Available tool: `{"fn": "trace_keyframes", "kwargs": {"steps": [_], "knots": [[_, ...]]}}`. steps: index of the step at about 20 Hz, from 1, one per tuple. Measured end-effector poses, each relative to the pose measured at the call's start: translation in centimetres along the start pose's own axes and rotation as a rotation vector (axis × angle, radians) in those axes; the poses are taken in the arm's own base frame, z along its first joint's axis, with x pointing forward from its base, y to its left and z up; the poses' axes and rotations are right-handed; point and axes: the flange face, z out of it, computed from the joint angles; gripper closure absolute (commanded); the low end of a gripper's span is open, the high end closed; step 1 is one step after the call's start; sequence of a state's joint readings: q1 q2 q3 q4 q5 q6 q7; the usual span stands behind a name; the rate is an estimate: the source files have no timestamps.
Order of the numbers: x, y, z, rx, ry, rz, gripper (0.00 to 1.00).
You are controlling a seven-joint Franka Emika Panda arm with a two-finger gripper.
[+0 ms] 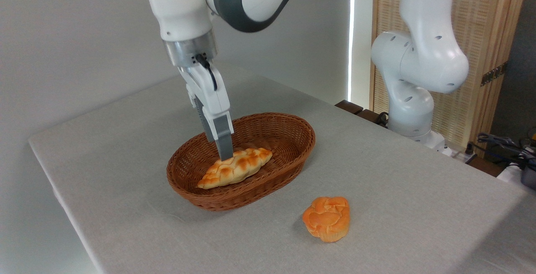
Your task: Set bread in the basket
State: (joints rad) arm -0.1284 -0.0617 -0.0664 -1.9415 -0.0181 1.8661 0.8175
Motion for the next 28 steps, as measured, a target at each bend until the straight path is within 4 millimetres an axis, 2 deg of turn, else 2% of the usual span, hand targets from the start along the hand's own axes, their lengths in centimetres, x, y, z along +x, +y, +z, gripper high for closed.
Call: {"fn": "trace_keyframes", "kwargs": {"steps": [4,6,10,16,21,28], "knots": [[-2.6,-2.3,-5.3,0.033,0.029,-0.064,0.0],[-3.9,-2.9,-7.7,0.026,0.029,-0.091,0.0],[-4.8,-3.3,-10.8,-0.003,0.082,-0.139,0.0],[-7.9,-5.8,-12.4,-0.008,0.099,-0.214,0.0],[-8.5,-6.7,-12.7,-0.01,0.098,-0.229,0.0],[-7.7,-7.1,-12.5,-0.006,0.045,-0.199,0.0]]}}
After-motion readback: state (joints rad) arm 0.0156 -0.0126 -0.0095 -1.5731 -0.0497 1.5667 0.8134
